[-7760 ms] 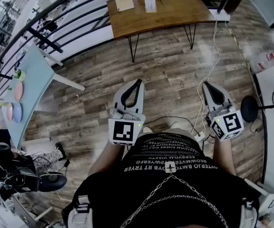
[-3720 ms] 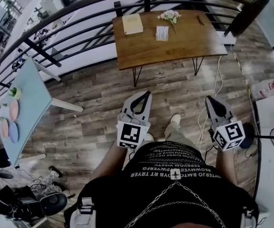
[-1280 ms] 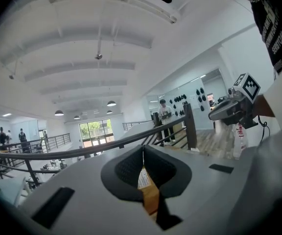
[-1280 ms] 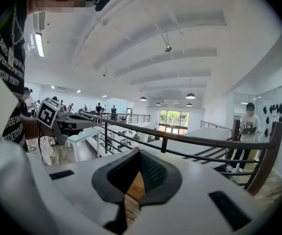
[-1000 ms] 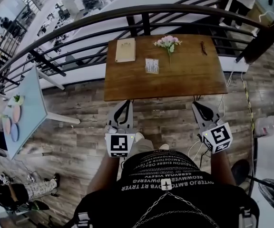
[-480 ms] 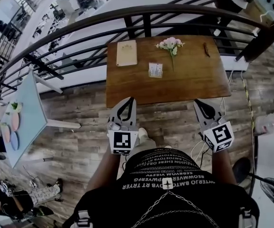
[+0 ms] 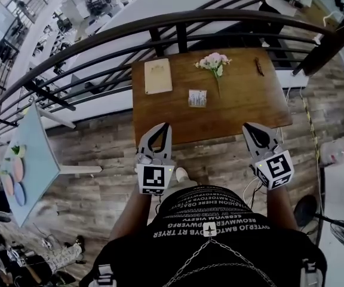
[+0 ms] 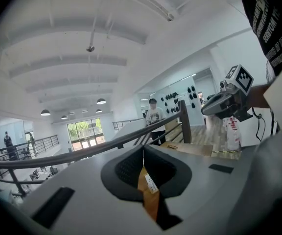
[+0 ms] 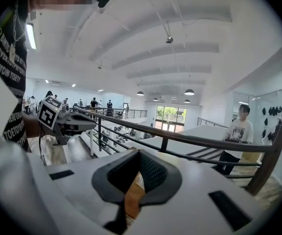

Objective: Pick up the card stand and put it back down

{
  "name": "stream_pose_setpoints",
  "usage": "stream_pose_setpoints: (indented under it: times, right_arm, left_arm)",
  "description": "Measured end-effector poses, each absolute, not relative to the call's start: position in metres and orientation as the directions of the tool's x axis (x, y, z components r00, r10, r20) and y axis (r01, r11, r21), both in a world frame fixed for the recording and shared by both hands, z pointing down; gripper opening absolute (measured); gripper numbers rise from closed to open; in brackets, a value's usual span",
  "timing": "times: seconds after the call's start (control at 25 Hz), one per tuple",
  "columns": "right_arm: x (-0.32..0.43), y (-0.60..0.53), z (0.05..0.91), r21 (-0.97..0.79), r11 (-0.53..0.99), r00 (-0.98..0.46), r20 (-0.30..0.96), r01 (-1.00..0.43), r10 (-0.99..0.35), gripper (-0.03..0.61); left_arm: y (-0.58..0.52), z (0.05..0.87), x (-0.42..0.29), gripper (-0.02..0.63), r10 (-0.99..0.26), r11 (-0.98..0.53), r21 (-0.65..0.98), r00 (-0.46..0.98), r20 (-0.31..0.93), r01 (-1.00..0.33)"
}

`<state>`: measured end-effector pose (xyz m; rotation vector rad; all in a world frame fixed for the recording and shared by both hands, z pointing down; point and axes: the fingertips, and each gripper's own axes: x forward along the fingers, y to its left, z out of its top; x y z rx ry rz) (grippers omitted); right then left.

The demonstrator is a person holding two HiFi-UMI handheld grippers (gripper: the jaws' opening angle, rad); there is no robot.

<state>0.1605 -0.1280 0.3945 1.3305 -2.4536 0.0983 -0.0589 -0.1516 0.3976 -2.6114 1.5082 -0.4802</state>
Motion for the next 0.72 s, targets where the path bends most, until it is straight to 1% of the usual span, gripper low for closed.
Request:
stream_pose_setpoints:
  times: [0.28, 0.72]
  right_arm:
    - [0.147, -0.153, 0.392, 0.107, 0.54, -0.48, 0.337, -0.835, -0.81, 0.015]
    - [0.111, -0.182, 0.382, 0.124, 0.503, -0.443, 0.326, -0.856, -0.835, 0.015]
  left_arm:
    - [-0.18, 0.391, -0.074, 0.029, -0.849, -0.523, -0.204, 0.485, 0.208, -0.828]
    - [-0.205, 0.404, -0.098, 0.029, -0.798, -0.596, -0.174, 0.555, 0.235, -0.784]
